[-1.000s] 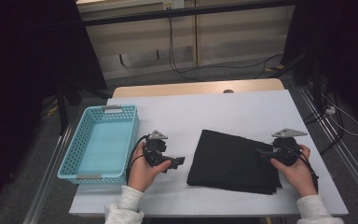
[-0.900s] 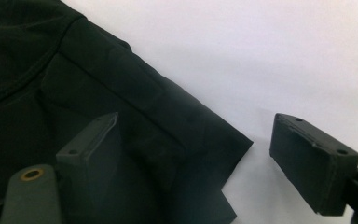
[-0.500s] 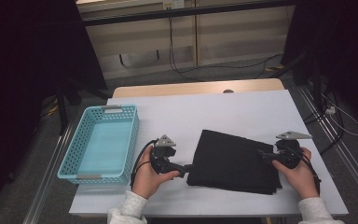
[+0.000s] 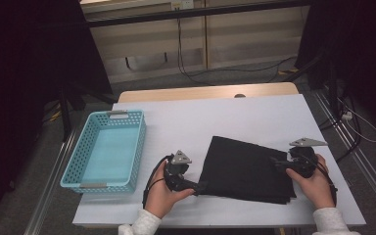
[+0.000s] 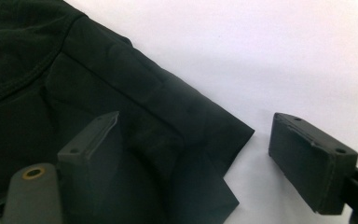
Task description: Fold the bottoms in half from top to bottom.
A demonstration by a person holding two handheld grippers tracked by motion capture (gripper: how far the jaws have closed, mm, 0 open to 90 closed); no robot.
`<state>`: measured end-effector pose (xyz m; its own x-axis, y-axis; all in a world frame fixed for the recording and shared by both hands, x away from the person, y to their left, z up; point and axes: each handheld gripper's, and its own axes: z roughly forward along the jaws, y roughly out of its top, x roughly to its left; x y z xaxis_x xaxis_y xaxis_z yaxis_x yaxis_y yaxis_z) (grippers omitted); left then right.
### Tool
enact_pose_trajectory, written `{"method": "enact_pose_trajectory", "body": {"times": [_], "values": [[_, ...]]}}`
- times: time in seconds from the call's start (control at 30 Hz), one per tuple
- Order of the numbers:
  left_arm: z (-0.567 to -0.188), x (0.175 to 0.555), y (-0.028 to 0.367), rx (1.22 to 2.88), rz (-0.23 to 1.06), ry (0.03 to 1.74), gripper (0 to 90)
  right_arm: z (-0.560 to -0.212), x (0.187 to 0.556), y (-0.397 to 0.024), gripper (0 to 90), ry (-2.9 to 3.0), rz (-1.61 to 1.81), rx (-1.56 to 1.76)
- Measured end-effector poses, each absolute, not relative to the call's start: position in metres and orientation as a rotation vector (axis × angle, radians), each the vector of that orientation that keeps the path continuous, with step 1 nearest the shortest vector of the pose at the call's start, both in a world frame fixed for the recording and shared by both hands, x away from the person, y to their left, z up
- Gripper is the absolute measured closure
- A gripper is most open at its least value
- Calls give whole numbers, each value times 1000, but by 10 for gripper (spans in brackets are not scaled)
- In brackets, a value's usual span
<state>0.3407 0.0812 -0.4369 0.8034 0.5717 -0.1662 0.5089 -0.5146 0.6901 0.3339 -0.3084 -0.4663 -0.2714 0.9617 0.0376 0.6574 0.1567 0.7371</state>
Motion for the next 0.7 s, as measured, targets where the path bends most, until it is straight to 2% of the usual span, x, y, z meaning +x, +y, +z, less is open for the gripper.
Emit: {"method": "enact_pose_trajectory", "body": {"times": [0.33, 0.5, 0.7], "values": [[-450, 337, 75, 2251, 106, 807, 157, -466, 334, -308, 171, 1990, 912, 1539], [-451, 334, 71, 2266, 113, 818, 249, -466, 334, -308, 171, 1988, 913, 1541], [-448, 331, 73, 2272, 96, 840, 405, -466, 333, -308, 172, 1988, 915, 1539]]}}
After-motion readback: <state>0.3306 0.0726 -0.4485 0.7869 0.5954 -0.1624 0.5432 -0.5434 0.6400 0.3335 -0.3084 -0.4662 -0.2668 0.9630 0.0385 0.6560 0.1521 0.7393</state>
